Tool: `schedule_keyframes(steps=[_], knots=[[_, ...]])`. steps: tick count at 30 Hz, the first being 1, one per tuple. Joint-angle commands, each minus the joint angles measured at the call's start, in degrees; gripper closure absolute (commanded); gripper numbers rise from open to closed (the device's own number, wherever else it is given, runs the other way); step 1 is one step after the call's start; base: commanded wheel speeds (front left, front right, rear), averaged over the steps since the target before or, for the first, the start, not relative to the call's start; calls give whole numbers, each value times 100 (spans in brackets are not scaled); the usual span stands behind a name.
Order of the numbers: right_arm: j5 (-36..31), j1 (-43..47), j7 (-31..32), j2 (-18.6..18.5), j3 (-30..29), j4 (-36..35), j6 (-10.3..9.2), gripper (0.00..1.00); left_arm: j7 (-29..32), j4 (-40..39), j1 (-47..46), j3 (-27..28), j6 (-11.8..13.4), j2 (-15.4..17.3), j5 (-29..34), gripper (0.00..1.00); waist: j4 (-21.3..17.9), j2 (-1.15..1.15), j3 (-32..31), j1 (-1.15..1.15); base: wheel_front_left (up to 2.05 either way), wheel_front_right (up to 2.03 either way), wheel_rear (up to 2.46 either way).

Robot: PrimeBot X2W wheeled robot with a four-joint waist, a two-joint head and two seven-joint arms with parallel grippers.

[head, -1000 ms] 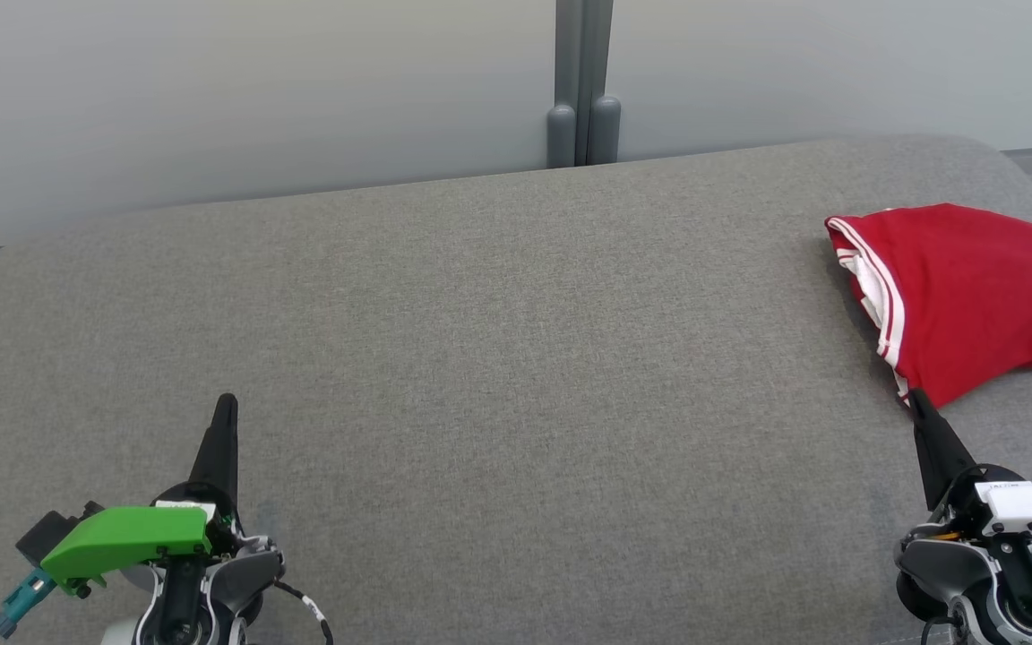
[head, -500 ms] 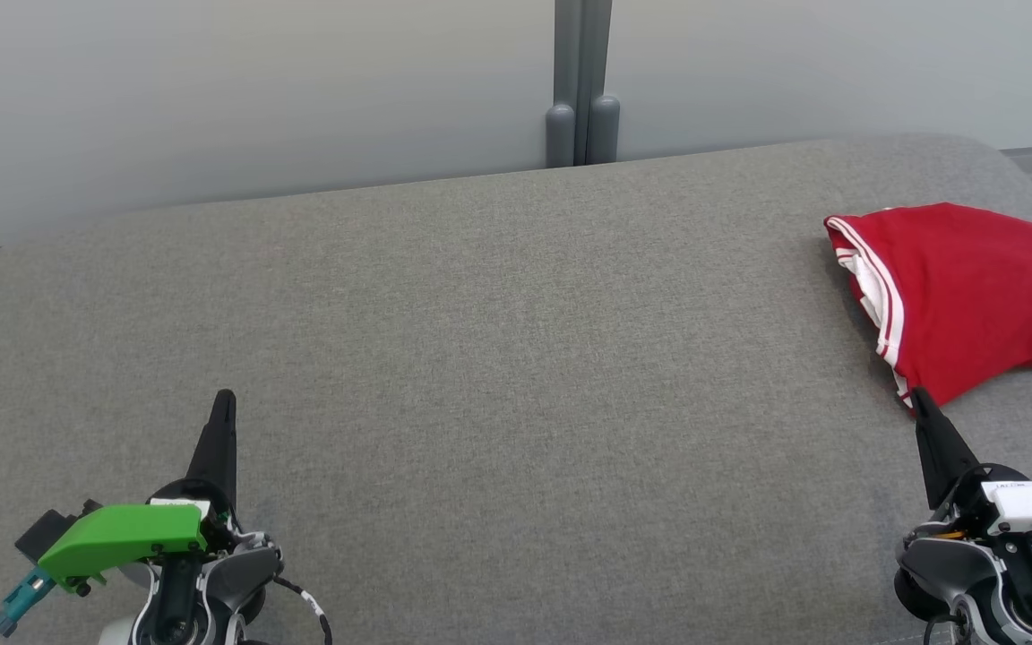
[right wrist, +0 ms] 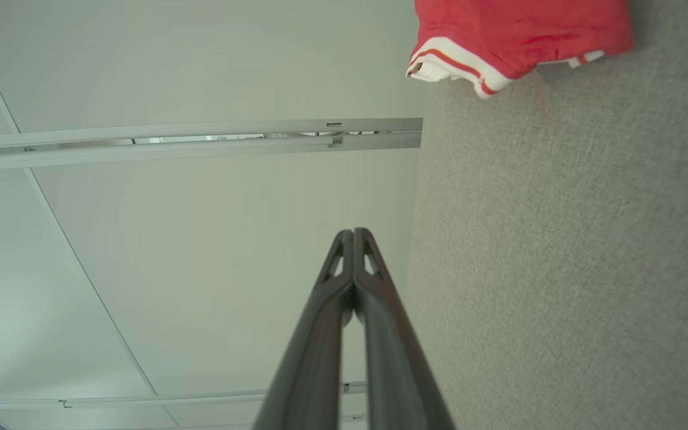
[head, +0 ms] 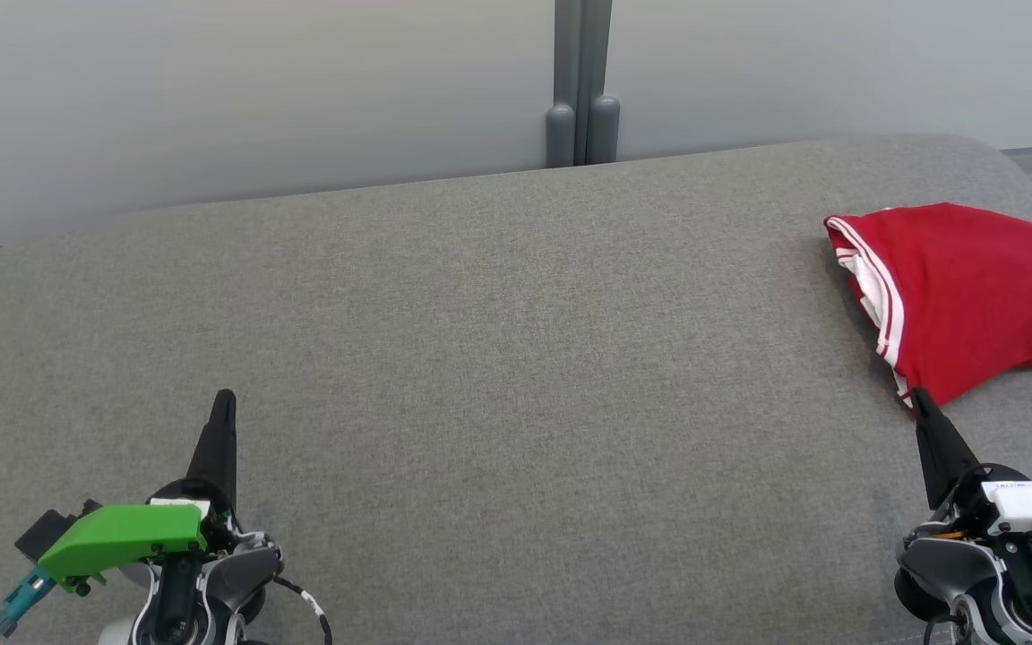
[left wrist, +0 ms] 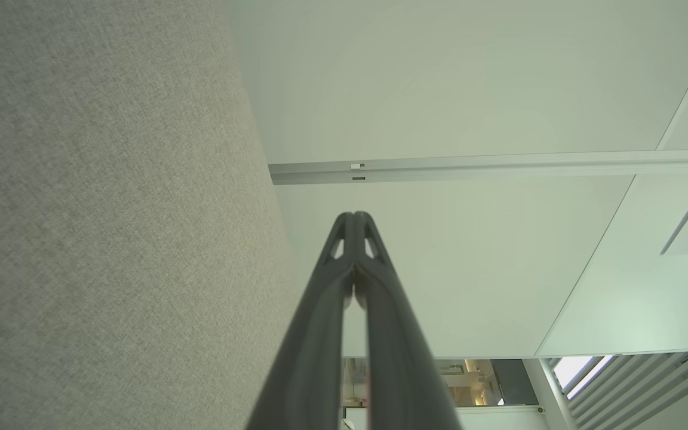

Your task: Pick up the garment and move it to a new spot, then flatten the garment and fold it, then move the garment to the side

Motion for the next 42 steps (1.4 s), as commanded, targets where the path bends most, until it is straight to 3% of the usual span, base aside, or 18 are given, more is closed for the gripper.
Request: schedule_keyframes(steps=[1,42], knots=[[17,-52,21,-25,-19,6,4,100,0,-5,-73,28,-30,11,-37,100,0,0,0,0,0,0,0],[8,-54,25,-20,-26,6,4,100,-2,-7,-72,26,-30,11,-39,100,0,0,0,0,0,0,0]])
